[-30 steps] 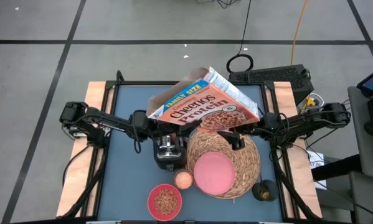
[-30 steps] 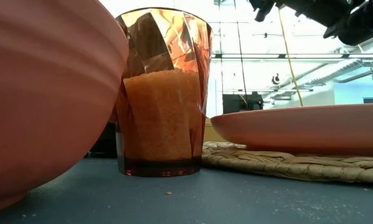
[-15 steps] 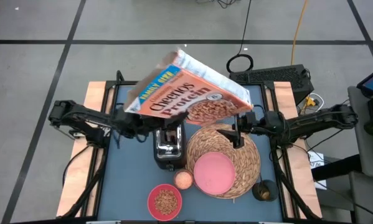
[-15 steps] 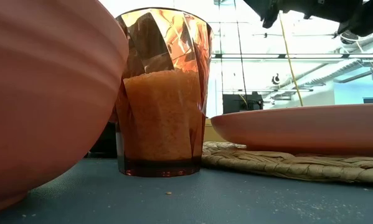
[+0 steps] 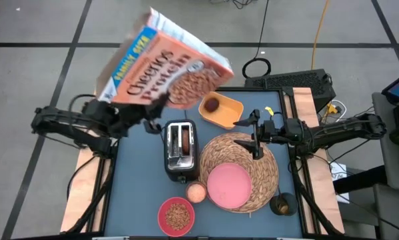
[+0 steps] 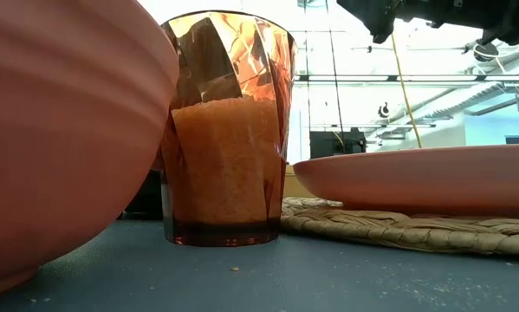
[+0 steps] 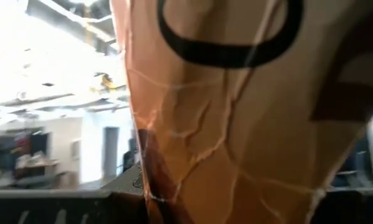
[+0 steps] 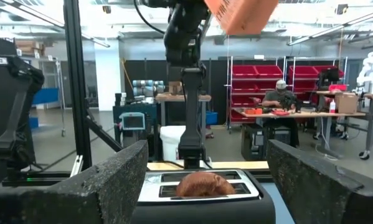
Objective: Arrange a breakfast setting
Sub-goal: Pour the cereal into the orange bowl
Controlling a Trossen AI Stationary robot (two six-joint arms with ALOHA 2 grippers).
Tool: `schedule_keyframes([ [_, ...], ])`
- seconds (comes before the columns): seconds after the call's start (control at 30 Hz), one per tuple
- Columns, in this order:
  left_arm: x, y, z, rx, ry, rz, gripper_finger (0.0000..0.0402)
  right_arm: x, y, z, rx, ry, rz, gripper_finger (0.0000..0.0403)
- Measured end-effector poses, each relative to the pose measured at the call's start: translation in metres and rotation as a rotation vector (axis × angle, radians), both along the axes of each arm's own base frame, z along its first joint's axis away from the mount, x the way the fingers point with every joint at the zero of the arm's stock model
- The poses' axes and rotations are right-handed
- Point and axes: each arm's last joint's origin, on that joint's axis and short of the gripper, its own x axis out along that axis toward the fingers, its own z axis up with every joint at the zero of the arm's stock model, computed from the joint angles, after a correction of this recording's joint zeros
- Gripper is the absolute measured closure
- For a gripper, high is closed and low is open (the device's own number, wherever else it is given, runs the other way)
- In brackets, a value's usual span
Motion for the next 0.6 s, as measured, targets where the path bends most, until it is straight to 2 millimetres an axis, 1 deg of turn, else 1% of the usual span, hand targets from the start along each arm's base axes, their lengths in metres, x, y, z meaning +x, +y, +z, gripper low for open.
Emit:
schedule_keyframes([
  [0.13, -0.023, 0.006, 0.008, -0.038, 0.039, 0.136, 0.0252, 0.000, 0.000, 0.000, 0.000, -0.001, 0.000, 0.0083],
  [0.27, -0.041, 0.012, 0.010, -0.094, 0.097, 0.274, 0.0265, 0.000, 0.000, 0.000, 0.000, -0.001, 0.000, 0.0083],
  [0.4, -0.053, 0.016, 0.007, -0.140, 0.175, 0.377, 0.0266, 0.000, 0.000, 0.000, 0.000, -0.002, 0.000, 0.0083],
  [0.6, -0.061, 0.020, -0.002, -0.183, 0.296, 0.505, 0.0267, 0.000, 0.000, 0.000, 0.000, -0.002, 0.000, 0.0083],
])
